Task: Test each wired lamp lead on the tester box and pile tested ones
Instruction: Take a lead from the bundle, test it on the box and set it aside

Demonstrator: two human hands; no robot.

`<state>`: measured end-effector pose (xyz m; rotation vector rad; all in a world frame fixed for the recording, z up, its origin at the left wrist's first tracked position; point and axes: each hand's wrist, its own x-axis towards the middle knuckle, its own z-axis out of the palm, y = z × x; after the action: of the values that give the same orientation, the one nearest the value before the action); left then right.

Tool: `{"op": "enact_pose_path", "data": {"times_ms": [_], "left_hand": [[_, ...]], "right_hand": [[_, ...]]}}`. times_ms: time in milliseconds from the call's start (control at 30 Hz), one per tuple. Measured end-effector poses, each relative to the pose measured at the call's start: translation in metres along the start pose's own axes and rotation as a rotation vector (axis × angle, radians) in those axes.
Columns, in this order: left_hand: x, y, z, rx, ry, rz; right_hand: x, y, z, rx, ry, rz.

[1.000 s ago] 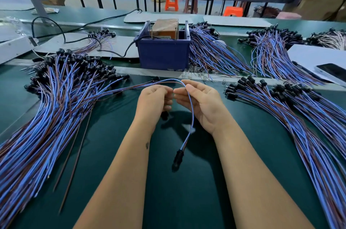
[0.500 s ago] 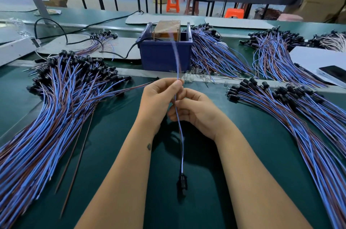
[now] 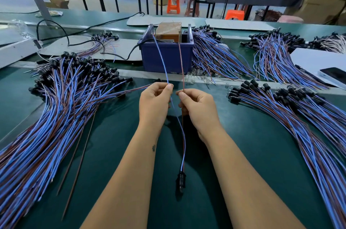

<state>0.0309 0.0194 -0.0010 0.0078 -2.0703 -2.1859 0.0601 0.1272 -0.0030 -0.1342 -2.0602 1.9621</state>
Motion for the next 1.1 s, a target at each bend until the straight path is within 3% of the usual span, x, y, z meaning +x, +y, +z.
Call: {"op": "enact_pose_path", "data": {"times_ms": [367, 1100], "left_hand": [[0.0036, -0.0007, -0.004, 0.224, 0.106, 0.08], [0.0054, 0.0042, -0.0056, 0.011, 0.132, -0.033]], "right_hand": [[0.0007, 0.0032, 0.0027, -0.078, 0.085, -0.044], [0.0029, 0.0028, -0.0045, -0.089, 0.147, -0.073]]}}
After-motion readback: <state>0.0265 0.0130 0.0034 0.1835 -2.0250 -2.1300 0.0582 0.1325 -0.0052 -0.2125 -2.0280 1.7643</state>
